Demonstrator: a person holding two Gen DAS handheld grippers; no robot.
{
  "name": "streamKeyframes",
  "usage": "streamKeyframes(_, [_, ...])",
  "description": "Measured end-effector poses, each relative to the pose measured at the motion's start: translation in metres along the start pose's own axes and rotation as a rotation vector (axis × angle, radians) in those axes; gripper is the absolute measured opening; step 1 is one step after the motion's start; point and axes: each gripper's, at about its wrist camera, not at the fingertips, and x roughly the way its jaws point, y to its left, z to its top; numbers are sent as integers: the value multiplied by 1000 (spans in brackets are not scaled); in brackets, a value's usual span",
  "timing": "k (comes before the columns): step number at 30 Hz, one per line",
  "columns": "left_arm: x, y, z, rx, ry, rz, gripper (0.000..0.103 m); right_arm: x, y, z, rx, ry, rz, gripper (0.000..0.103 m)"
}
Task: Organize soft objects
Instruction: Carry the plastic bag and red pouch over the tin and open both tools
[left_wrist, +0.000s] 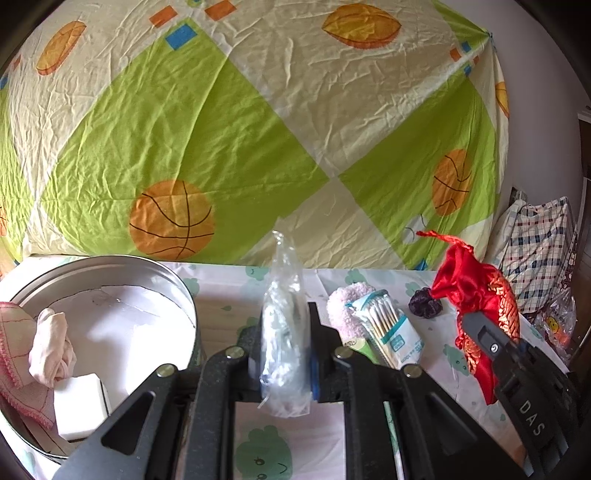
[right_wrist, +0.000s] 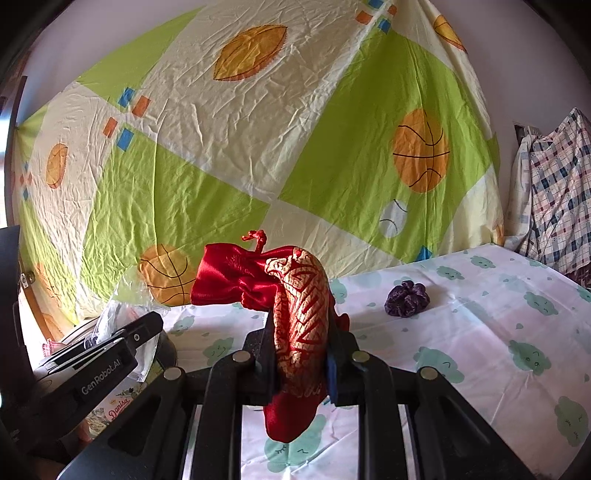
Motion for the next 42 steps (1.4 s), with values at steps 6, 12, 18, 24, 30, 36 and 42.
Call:
streamKeyframes(6, [-5,18,5,-13,-19,24,14,-2,20,0,17,-19,39,22])
streamKeyframes(12, [-8,37,9,-40,-29,46,14,2,46,-2,-7,-25,62,22])
streamKeyframes(18, [-11,53,13,-53,-39,74,14,6,66,-2,-17,-25,89,22])
streamKeyframes(24, [-12,72,16,-87,-36,107,14,12,90,-3,-29,-25,112,22])
streamKeyframes(30, [-11,90,18,-126,-25,136,14,17,108,-4,-39,-23,133,22])
streamKeyframes(36, [-9,108,19,-157,-9,185,14,26,124,-2,-38,-10,153,22])
streamKeyframes(42, [-1,139,19,-227,49,250,14,39,147,-2,-43,10,183,22])
